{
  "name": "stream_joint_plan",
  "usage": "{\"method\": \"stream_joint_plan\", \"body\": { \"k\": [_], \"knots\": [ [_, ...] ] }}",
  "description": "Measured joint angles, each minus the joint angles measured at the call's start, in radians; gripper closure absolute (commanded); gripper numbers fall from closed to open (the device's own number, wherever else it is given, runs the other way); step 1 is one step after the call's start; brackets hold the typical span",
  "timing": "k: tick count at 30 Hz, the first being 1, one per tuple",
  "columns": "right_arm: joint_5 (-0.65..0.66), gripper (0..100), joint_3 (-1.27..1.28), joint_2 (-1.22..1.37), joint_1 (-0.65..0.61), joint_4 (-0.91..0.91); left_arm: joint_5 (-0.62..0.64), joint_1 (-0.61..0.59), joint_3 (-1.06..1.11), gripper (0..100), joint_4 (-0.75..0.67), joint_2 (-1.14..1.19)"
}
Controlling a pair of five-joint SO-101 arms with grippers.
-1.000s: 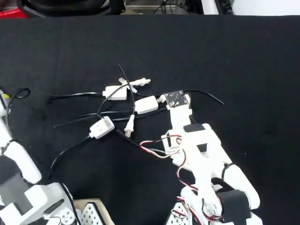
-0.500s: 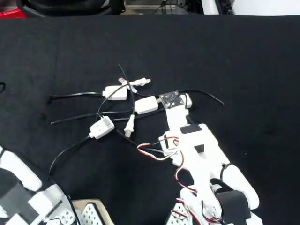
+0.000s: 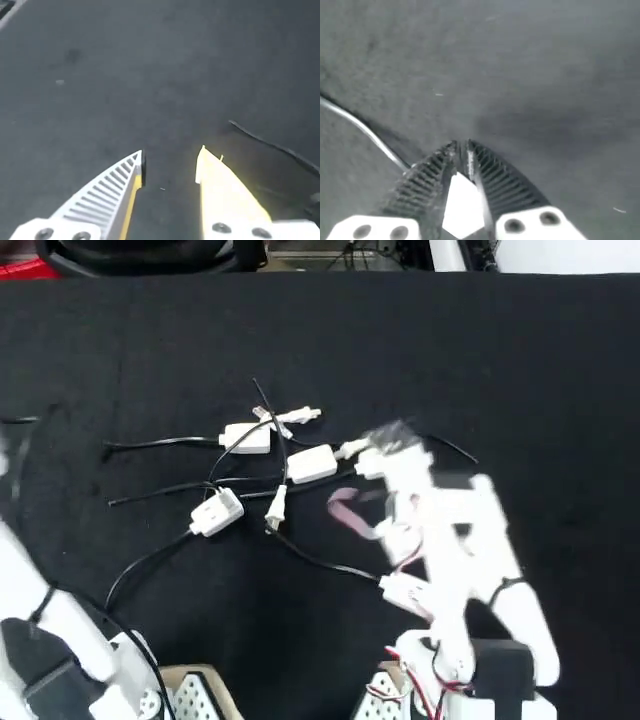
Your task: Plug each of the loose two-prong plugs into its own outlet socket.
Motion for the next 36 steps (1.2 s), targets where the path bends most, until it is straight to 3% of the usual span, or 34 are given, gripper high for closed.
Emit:
{"method": "stream_joint_plan", "body": {
  "k": [4,8,12,17,22,27,36],
  "knots": [
    [0.098,96.7,-0.195,0.0,0.038,0.164,0.0,0.16,0.051,82,0.035,0.0],
    [0.292,95.1,-0.351,0.0,-0.02,0.388,0.0,0.322,0.118,82,0.037,-0.017],
    [0.448,82.3,-0.417,0.0,-0.087,0.56,0.0,0.48,0.176,82,0.037,-0.077],
    [0.66,64.2,-0.331,-0.08,-0.126,0.577,-0.086,0.651,0.267,82,0.075,-0.158],
    [0.835,60.3,-0.049,-0.313,-0.175,0.546,-0.216,0.671,0.408,82,0.08,-0.256],
    [0.872,60.3,0.282,-0.525,-0.184,0.336,-0.325,0.671,0.569,82,0.08,-0.35],
    [0.842,60.6,0.425,-0.356,-0.163,0.04,-0.353,0.514,0.723,82,-0.044,-0.413]
  ]
}}
